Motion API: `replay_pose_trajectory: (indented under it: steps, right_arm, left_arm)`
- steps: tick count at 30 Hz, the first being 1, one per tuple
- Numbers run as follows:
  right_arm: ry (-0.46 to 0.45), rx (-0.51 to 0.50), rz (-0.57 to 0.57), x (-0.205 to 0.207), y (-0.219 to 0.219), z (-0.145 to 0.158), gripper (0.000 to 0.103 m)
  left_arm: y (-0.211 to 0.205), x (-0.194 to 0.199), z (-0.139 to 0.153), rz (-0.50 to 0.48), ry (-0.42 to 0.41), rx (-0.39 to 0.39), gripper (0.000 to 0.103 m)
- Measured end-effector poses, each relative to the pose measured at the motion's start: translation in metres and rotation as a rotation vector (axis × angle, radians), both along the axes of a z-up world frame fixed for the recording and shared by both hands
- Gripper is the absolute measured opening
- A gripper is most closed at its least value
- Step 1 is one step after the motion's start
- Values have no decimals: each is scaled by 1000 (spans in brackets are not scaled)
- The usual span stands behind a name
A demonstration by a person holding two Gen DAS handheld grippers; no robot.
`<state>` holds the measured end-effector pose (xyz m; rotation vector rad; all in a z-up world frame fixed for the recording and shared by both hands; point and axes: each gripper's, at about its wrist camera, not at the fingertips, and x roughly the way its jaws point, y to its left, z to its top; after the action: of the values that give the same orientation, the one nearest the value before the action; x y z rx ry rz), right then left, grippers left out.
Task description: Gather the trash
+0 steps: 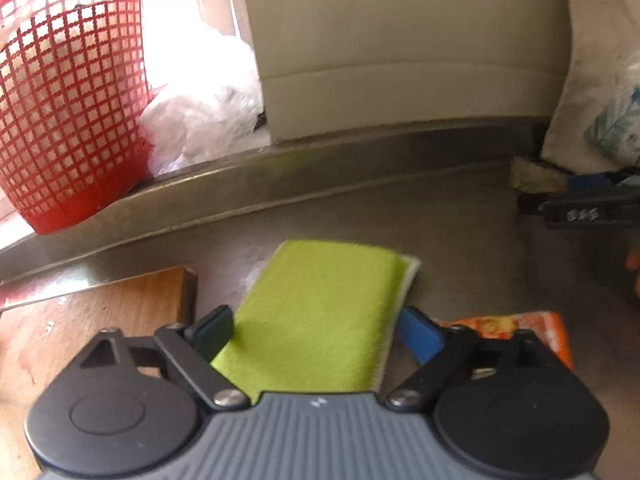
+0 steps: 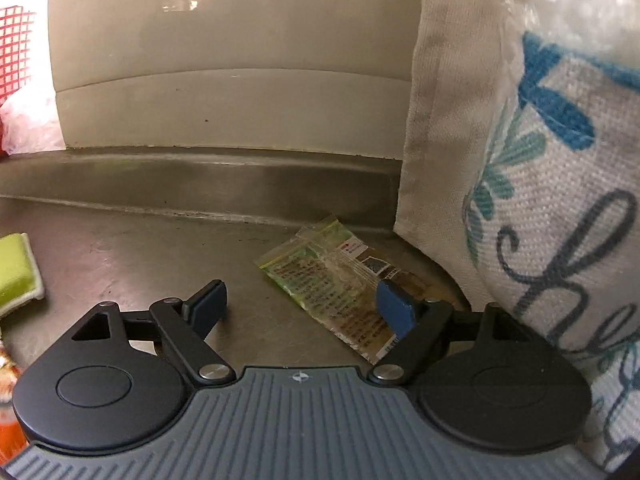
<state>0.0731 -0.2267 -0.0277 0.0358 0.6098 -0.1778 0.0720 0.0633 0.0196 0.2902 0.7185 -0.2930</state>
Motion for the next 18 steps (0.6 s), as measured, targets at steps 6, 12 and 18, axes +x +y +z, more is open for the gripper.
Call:
replay_pose_trajectory:
  steps: [6, 12, 18]
  right_arm:
    - [30, 40, 85, 9, -3, -1, 103]
    - [38, 138, 210, 3, 5, 3, 103]
    - [34, 215, 297, 1, 4, 4, 103]
  left_arm:
    - [-8, -8, -3, 0, -37, 40, 74]
    - [-11, -19, 0, -4, -57, 49, 59]
    - [-18, -35, 3, 9, -57, 27, 43]
